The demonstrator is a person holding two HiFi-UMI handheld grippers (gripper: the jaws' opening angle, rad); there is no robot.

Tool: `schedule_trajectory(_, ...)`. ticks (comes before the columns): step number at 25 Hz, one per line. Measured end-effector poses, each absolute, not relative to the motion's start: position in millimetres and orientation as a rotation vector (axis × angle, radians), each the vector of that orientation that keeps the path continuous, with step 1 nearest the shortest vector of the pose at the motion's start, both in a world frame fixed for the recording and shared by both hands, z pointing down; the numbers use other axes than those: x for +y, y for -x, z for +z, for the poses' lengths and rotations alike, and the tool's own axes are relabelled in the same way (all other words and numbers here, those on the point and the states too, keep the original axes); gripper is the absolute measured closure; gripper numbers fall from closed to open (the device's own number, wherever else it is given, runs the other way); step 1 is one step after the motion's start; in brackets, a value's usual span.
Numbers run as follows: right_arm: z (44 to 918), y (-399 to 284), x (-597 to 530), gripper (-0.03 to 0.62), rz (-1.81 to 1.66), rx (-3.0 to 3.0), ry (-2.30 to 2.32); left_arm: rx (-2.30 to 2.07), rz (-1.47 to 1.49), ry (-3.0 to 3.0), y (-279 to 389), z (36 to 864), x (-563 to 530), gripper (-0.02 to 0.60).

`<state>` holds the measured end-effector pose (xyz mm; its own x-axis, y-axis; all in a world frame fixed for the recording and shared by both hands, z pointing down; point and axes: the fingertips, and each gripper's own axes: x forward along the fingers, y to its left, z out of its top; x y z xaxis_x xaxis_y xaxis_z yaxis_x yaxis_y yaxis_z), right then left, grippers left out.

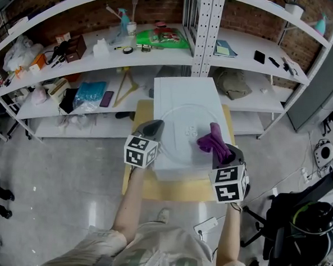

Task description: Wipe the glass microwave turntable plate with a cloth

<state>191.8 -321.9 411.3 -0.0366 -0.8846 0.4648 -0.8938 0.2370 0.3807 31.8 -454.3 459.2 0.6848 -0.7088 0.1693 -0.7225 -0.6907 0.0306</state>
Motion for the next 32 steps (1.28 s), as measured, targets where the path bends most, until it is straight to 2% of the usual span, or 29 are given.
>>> schedule_trajectory(9,414,-181,-324,0.543,0.003,-1.921,-1.613,-1.278,0.158,-2.815,-24,441,-448,0.58)
schedule_trajectory(23,379,-175,-309,0.543,-0.006,-2.077,-1.735,-1.379,-0.148,-2.977,-30,328,-369,0.58)
schedule_trajectory(32,370,-174,-252,0.543,0.005,-2.23,-1.974,-1.424,-0.249,-2.965,-25,327,-308,0.58)
